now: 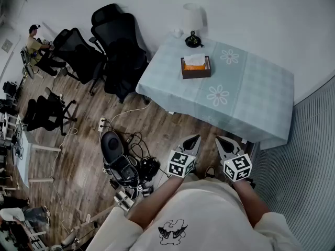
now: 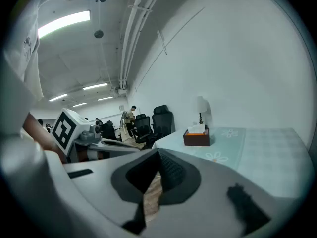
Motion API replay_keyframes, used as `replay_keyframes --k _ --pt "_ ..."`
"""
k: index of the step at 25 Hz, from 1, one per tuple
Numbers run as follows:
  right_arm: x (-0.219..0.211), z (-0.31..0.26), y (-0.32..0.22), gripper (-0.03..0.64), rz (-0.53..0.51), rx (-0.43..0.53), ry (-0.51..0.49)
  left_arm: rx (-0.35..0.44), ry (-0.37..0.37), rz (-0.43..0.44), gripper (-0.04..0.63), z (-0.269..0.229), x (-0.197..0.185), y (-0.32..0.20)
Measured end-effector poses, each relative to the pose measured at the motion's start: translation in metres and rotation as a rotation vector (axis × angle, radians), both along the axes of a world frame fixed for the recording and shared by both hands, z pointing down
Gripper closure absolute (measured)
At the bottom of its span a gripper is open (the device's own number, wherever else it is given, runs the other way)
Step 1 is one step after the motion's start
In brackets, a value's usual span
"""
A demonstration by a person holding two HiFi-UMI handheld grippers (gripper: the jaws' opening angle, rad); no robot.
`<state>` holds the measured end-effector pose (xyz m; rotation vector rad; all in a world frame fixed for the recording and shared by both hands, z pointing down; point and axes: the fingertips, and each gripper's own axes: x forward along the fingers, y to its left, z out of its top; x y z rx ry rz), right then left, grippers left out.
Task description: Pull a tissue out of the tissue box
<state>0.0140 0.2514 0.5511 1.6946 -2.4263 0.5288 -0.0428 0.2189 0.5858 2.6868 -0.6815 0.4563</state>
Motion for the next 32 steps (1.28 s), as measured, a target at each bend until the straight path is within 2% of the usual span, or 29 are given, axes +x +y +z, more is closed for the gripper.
replay_keyframes --k 14,20,27,32 --pt "-0.002 0.004 -0.005 0.606 0.003 -0.004 0.01 -0.002 0.0 -0.005 0.591 0.002 -0.001 -0.006" --pt "-0.005 0.01 -0.011 0.606 -0.008 -0.043 -0.075 -0.012 0.003 -0.008 0.591 0.002 -0.003 -0.011" --pt "-0.024 0.015 -0.025 0.604 0.0 -0.062 -0.05 -0.028 0.005 -0.014 0.591 0.006 -0.024 -0.025" --pt "-0.041 0.018 -0.044 0.604 0.009 -0.062 -0.026 -0.033 0.04 -0.019 0.591 0.008 -0.042 -0.045"
